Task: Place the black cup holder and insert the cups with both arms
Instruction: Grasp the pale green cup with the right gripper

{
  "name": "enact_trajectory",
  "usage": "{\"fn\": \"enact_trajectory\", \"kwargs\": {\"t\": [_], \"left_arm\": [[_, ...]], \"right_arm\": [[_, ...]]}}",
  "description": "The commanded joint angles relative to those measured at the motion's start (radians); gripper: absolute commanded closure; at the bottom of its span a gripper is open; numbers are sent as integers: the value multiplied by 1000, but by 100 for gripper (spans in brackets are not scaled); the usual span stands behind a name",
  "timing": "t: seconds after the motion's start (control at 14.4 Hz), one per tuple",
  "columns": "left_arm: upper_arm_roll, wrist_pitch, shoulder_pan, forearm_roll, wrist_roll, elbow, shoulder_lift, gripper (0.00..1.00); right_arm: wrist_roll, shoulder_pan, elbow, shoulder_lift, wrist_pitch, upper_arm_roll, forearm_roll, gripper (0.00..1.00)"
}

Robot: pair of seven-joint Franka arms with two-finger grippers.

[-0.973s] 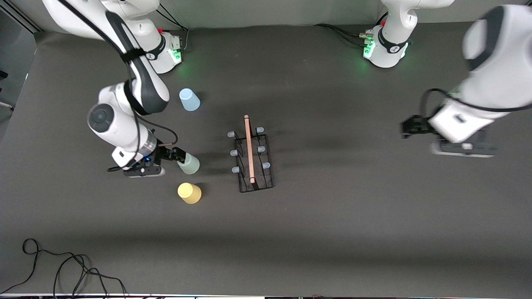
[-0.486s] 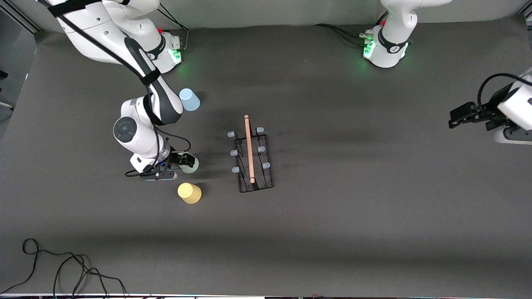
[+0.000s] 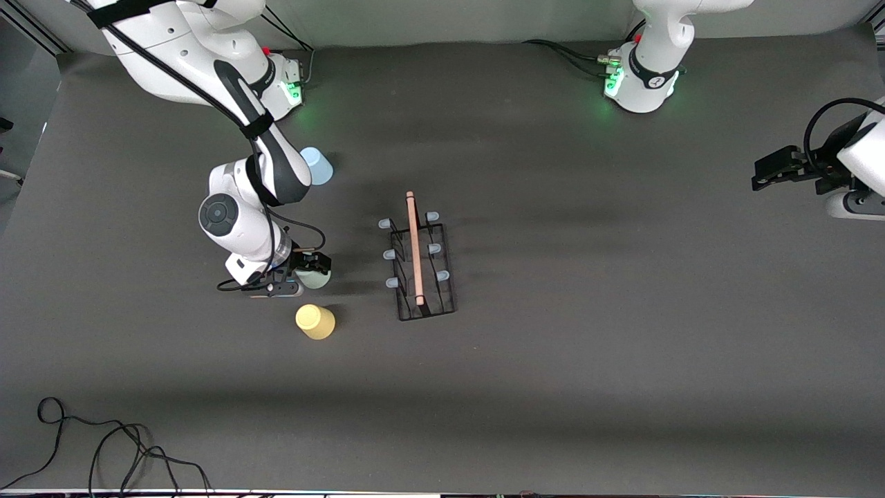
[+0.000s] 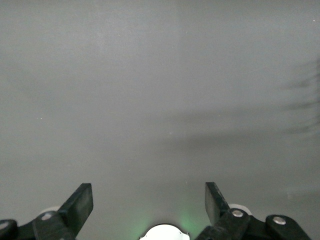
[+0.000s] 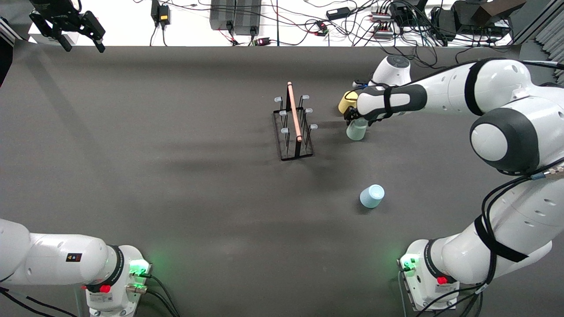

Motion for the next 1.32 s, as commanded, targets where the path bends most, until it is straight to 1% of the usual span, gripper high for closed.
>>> {"fn": "enact_trajectory", "kwargs": {"t": [0.0, 0.07, 0.14, 0.21, 0.35, 0.49, 0.69, 0.9, 1.04, 1.25], "left_arm": [[22, -10, -32, 34, 20, 17, 2, 0], [24, 0, -32, 38, 32, 17, 2, 0], [24, 4, -32, 42, 44, 17, 2, 0], [25, 7, -31, 43, 49, 17, 2, 0], [25, 6, -31, 46, 49, 17, 2, 0], [25, 3, -29, 46, 48, 17, 2, 0], [25, 0, -21, 46, 48, 18, 1, 0], [24, 7, -23, 45, 48, 26, 2, 0], [22, 7, -24, 46, 49, 22, 4, 0], [24, 7, -23, 54, 49, 25, 7, 0]], "right_arm": [[5, 4, 5, -29, -73, -11, 18, 95], [9, 4, 11, -42, -96, -11, 18, 100], [15, 3, 35, -58, -133, -12, 18, 100], [26, 3, 75, -78, -209, -12, 20, 100], [121, 10, 181, -109, -372, -11, 20, 100], [233, 29, 271, -122, -478, 0, 24, 100], [404, 128, 318, -135, -489, -3, 101, 100], [547, 219, 324, -134, -482, -3, 101, 100], [571, 257, 313, -134, -483, -6, 101, 100], [597, 288, 306, -129, -480, -6, 101, 100]]}}
